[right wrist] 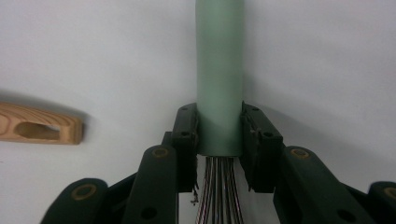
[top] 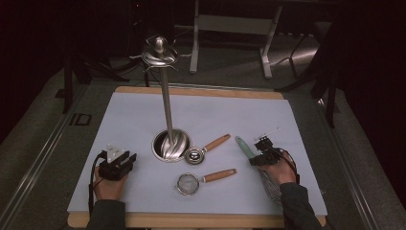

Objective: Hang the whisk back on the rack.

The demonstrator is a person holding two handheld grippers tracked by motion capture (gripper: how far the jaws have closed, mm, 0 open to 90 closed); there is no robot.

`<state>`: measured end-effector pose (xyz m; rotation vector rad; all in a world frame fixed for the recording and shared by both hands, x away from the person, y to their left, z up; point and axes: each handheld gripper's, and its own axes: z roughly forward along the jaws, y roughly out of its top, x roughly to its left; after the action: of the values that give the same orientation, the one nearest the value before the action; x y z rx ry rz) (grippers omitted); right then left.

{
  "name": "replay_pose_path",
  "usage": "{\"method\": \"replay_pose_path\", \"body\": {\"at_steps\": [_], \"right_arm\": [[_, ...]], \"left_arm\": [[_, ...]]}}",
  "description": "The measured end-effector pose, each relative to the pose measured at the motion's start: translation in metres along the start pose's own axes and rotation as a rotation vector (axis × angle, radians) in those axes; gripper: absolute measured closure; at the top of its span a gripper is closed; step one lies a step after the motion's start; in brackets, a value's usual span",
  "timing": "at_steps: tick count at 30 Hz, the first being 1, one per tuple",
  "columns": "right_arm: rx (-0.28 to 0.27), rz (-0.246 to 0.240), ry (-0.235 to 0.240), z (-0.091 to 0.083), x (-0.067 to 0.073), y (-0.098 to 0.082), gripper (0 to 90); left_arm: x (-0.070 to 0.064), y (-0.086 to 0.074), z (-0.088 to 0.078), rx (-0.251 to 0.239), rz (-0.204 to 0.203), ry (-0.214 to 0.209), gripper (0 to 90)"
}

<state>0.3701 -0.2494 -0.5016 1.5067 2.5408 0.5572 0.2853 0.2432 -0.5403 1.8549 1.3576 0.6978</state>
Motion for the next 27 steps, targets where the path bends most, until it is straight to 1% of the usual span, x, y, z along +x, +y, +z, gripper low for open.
{"method": "replay_pose_path", "body": {"at_steps": [1,6,9,12,13,14,16,21,27], "right_arm": [[-0.013,-0.002,0.017,0.0,0.001,0.0,69.0],[-0.037,-0.006,0.028,-0.001,0.003,0.0,69.0],[-0.064,-0.006,0.044,-0.005,0.004,0.0,69.0],[-0.092,-0.013,0.047,-0.008,0.006,0.002,69.0],[-0.109,-0.013,0.062,-0.011,0.007,0.002,69.0],[-0.109,-0.013,0.062,-0.011,0.007,0.002,69.0],[-0.125,-0.019,0.087,-0.012,0.008,0.003,69.0],[-0.166,-0.035,0.096,-0.017,0.013,0.003,69.0],[-0.201,-0.044,0.136,-0.021,0.015,0.006,69.0]], "left_arm": [[0.0,0.0,0.0,0.0,0.0,0.001,67.6],[0.0,0.0,0.0,-0.003,-0.001,0.0,67.6],[0.0,0.0,0.0,-0.005,-0.004,0.001,67.6],[0.001,0.0,-0.001,-0.006,-0.008,0.0,67.6],[0.001,0.0,-0.001,-0.007,-0.008,-0.001,67.6],[0.001,0.0,-0.001,-0.006,-0.008,0.0,67.6],[0.001,0.0,-0.001,-0.006,-0.007,0.0,67.4],[0.001,0.0,-0.001,-0.006,-0.007,0.002,67.2],[0.001,0.0,-0.001,-0.006,-0.008,0.001,67.2]]}}
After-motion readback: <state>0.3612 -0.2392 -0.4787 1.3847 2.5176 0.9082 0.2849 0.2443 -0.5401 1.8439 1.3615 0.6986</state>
